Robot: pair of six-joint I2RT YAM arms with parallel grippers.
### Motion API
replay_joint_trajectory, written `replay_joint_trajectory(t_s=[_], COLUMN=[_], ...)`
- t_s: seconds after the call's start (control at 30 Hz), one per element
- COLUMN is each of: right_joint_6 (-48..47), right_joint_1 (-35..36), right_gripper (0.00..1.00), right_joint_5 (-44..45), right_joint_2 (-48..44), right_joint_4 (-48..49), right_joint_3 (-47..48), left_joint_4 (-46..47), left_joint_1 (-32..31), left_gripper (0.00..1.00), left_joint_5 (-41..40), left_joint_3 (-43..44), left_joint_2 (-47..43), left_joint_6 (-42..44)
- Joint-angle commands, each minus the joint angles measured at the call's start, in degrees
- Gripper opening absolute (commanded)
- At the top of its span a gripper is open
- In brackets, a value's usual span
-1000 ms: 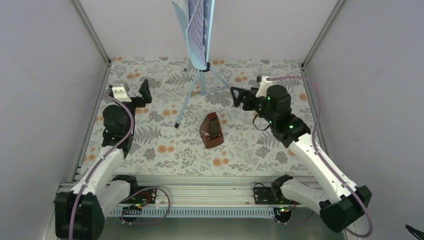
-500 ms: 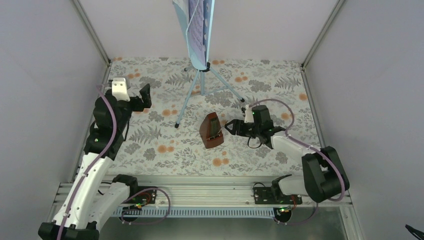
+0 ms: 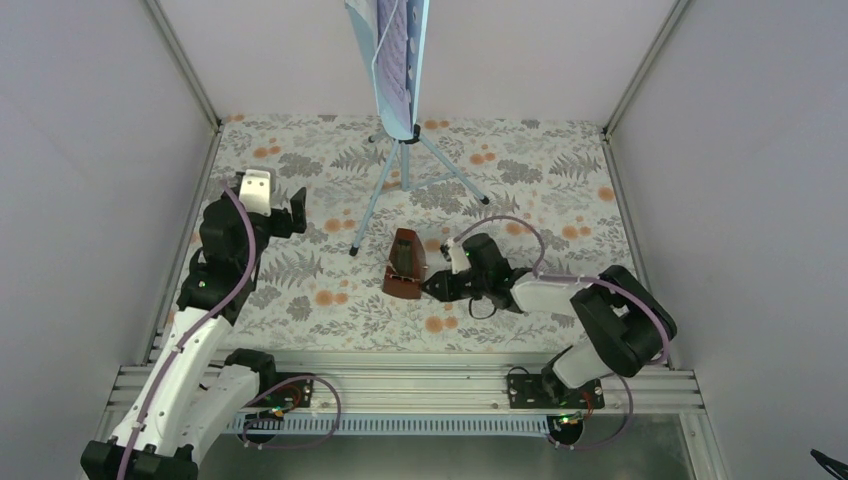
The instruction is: Pack up the instrument practice props
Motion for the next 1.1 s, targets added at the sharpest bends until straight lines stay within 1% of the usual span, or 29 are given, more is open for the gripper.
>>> replay_joint_trajectory(t_s=[0.0,0.1,0.17,0.2,0.33,0.37,0.4,0.47,0.53,0.6,0.63,0.73,0.87,1.07], right_joint_6=[1.1,1.9,2.0,1.2,-3.8,-4.7,-5.5,-7.4,-10.4,-13.4,-15.0,-19.3,-23.4,-26.9], right_joint_1=[5.7,8.3,8.4,8.4,7.5,6.9,6.2,5.2,5.1,5.1,5.0,4.9,4.9,4.9], right_gripper=[0.27,0.28,0.35,0.39,0.61,0.69,0.76,0.88,0.97,1.0,1.0,1.0,1.0,1.0], right_joint_5=[-3.5,-3.6,-4.0,-3.3,2.8,4.0,4.7,5.0,4.8,5.0,5.3,5.3,4.4,6.2], right_joint_2=[0.3,0.3,-1.3,-3.0,-14.3,-17.2,-19.7,-23.6,-26.3,-28.2,-28.9,-28.4,-23.5,-17.6], right_joint_4=[7.9,10.5,11.4,10.4,3.8,3.0,2.6,2.3,3.6,8.4,11.5,20.7,22.2,27.5], right_joint_3=[-2.2,-2.5,-3.0,-3.1,-5.6,-6.7,-7.7,-8.9,-9.2,-10.3,-11.5,-12.4,-7.5,-5.6], left_joint_4=[2.0,2.2,2.1,2.1,3.2,3.5,3.3,2.1,1.6,2.8,4.2,7.9,10.9,8.4], left_joint_1=[-0.1,0.0,-0.1,0.0,-0.7,-0.8,-0.9,-1.0,-1.2,-1.2,-1.3,-1.2,-1.3,-1.2], left_gripper=[1.0,1.0,1.0,1.0,1.0,1.0,1.0,1.0,1.0,1.0,1.0,1.0,1.0,1.0], left_joint_5=[1.4,2.8,4.6,6.3,13.4,14.8,16.3,18.6,20.1,20.4,20.4,18.2,15.4,13.5], left_joint_3=[-0.3,-0.3,-0.3,-0.5,-0.7,0.3,1.9,6.7,11.3,14.2,14.7,14.3,11.4,10.7], left_joint_2=[-0.3,0.1,0.5,0.6,1.5,2.4,3.6,6.7,9.5,11.4,11.9,13.6,14.7,15.0], left_joint_6=[1.8,1.8,1.3,1.2,0.0,-0.8,-1.8,-4.6,-6.4,-7.9,-7.8,-7.2,-3.8,-0.6])
